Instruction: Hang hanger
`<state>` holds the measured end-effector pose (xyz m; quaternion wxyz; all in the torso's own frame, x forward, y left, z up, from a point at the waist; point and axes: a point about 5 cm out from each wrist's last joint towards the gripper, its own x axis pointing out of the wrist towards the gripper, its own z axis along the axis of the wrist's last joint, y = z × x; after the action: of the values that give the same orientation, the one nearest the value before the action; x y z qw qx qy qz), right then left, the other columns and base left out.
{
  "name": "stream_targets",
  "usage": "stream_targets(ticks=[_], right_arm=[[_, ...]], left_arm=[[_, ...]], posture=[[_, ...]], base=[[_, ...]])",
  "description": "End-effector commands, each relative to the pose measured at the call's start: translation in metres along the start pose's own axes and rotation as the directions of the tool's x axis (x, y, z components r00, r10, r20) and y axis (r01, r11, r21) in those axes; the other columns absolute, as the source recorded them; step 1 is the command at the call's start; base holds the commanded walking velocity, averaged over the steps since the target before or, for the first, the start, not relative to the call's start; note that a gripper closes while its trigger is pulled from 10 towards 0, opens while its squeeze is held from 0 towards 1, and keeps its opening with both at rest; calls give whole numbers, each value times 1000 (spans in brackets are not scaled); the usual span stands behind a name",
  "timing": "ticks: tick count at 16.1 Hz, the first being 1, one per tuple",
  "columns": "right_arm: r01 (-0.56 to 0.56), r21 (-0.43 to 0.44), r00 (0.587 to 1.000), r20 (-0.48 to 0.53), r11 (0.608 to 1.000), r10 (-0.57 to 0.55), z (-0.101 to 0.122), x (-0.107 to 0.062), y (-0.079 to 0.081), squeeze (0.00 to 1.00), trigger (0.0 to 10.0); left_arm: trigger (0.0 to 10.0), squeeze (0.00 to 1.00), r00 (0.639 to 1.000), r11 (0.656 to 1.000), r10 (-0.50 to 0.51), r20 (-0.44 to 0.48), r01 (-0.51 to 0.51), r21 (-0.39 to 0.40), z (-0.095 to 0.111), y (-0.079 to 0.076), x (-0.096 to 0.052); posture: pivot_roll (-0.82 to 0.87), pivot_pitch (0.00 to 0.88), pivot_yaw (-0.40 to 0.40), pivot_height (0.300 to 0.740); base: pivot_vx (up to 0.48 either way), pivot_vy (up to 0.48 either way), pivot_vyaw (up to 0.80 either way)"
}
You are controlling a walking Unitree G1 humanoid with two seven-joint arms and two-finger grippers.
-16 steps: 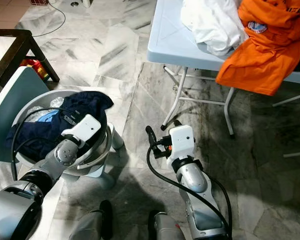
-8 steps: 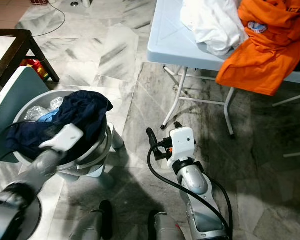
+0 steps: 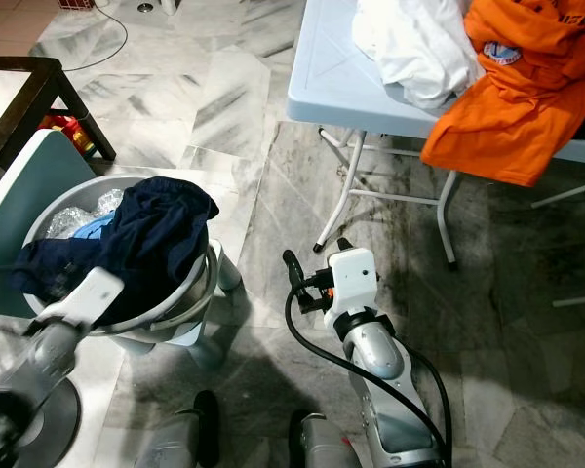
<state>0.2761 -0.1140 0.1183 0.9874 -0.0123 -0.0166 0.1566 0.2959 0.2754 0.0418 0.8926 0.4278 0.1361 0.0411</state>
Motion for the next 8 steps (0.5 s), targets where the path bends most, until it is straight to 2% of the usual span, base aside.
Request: stream_targets(ticks=[1, 2, 3, 4, 5, 6, 8], right_arm=[[1, 7, 1000, -27, 1000, -1, -6, -3, 0, 0, 10000], [1, 8, 1000, -28, 1000, 0, -6, -4, 1, 0, 10000], [-3, 10, 1000, -30, 1000, 3, -7, -4, 2, 0, 10000], [-4, 10, 1000, -30, 1000, 4, -7, -3, 3, 0, 10000], [-7, 11, 1000, -30, 1000, 7, -7, -3, 4, 0, 10000], [-7, 11, 1000, -30, 1000, 7, -7, -3, 4, 0, 10000], [0, 11, 1000, -31, 1000, 0, -8, -4, 2, 0, 10000]], left_arm=[[10000, 1000, 1000, 1000, 15, -22, -14, 27, -13, 3, -6], [10000, 1000, 999, 999, 22, 38, -23, 36, -8, 4, -7], [10000, 1000, 987, 998, 1, 161, -11, 60, 7, 1, -7], [10000, 1000, 984, 998, -4, 178, -8, 66, 9, 0, -8], [10000, 1000, 968, 997, -3, 250, -17, 76, 18, -1, -9], [10000, 1000, 962, 997, 1, 274, -24, 80, 21, -1, -10], [10000, 1000, 927, 997, 11, 374, -40, 69, 29, -3, -18]], posture=[[-79, 294, -29, 740], [-75, 295, -28, 740], [-70, 297, -27, 740], [-69, 297, -26, 740], [-69, 295, -22, 740], [-69, 295, -22, 740], [-68, 294, -18, 740]], base=[[0, 0, 0], [0, 0, 0], [0, 0, 0], [0, 0, 0], [0, 0, 0], [0, 0, 0], [0, 0, 0]])
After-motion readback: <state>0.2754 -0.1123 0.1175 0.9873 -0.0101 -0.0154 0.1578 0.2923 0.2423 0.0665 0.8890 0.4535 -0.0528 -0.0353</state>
